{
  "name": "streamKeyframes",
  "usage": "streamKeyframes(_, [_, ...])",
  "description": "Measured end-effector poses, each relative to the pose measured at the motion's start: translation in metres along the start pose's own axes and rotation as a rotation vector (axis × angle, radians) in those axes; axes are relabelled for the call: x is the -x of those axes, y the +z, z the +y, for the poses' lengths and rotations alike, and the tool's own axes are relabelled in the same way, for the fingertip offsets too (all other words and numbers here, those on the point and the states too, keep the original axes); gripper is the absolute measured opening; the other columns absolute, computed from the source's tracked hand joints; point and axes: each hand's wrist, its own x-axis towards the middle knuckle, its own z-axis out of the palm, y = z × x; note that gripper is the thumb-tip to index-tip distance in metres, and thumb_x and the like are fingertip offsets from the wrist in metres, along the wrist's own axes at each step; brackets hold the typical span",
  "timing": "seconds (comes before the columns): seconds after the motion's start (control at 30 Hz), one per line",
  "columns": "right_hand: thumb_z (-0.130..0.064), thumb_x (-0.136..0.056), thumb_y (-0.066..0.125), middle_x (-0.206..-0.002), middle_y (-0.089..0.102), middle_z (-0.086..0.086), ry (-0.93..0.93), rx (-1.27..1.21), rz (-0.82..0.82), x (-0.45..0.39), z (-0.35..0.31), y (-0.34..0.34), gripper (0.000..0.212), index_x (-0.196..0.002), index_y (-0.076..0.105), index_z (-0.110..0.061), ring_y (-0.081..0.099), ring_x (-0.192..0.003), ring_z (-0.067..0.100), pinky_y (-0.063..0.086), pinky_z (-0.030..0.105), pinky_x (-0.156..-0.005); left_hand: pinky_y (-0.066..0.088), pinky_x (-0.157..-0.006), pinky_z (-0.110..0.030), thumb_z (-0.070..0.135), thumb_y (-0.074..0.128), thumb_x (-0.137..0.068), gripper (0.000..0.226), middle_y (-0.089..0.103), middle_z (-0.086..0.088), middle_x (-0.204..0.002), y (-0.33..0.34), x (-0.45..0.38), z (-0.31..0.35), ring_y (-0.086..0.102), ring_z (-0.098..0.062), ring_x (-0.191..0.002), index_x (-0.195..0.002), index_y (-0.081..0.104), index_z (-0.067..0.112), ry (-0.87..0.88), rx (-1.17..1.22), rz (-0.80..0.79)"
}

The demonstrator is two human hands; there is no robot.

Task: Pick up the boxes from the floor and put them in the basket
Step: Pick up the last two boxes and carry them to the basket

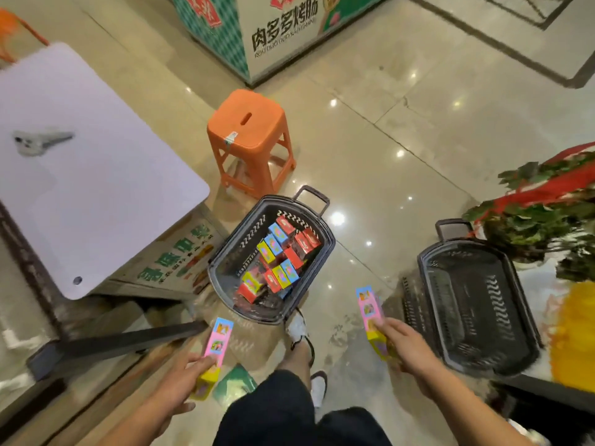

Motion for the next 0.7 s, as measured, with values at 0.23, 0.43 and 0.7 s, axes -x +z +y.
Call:
streamKeyframes(0.23, [-0.06, -0.084, 0.066, -0.086, 0.069, -0.004, -0.066, 0.19, -0.106, -0.116, -0.089, 0.029, 0.033, -0.108, 0.065, -0.036, 0.062, -0.068, 0.011, 0.046, 0.024, -0.057, 0.046, -0.071, -0.032, 0.05, 0.071, -0.087, 0.038, 0.076, 0.0, -0.094, 0.041, -0.087, 0.088, 0.069, -0.02, -0.081, -0.112, 0.062, 0.022, -0.076, 0.016, 0.009])
streamKeyframes(0.43, [-0.042, -0.065, 0.081, -0.096, 0.067, 0.002, -0.145, 0.452, -0.112, -0.236, -0.13, 0.073, 0.047, -0.101, 0.056, -0.026, 0.063, -0.081, 0.018, 0.054, 0.032, -0.07, 0.042, -0.052, -0.022, 0.019, 0.081, -0.079, 0.046, 0.064, 0.001, -0.105, 0.104, -0.174, 0.16, 0.057, -0.012, -0.079, -0.114, 0.052, 0.016, -0.028, -0.027, 0.045])
streamKeyframes(0.7, [-0.054, -0.066, 0.079, -0.118, 0.041, 0.01, -0.434, 0.907, -0.129, -0.404, -0.151, 0.169, 0.071, -0.119, 0.047, -0.019, 0.06, -0.088, 0.032, 0.053, 0.036, -0.086, 0.057, -0.084, -0.041, 0.063, 0.082, -0.048, 0.085, 0.065, 0.003, -0.107, 0.195, -0.35, 0.167, 0.066, -0.024, -0.101, -0.112, 0.036, 0.031, 0.031, -0.02, 0.369])
